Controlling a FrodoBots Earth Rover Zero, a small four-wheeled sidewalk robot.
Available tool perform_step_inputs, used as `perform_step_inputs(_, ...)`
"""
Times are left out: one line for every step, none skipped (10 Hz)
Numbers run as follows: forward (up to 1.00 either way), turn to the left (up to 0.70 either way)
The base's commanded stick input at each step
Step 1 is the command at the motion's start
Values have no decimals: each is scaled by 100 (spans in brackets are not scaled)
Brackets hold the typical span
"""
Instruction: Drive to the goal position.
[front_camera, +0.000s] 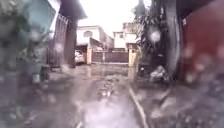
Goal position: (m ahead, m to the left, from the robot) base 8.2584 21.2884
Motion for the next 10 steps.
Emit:
perform_step_inputs(70, 0)
perform_step_inputs(70, 0)
perform_step_inputs(70, 0)
perform_step_inputs(70, 0)
perform_step_inputs(70, 0)
perform_step_inputs(70, 0)
perform_step_inputs(70, 0)
perform_step_inputs(70, 0)
perform_step_inputs(70, 0)
perform_step_inputs(70, 0)
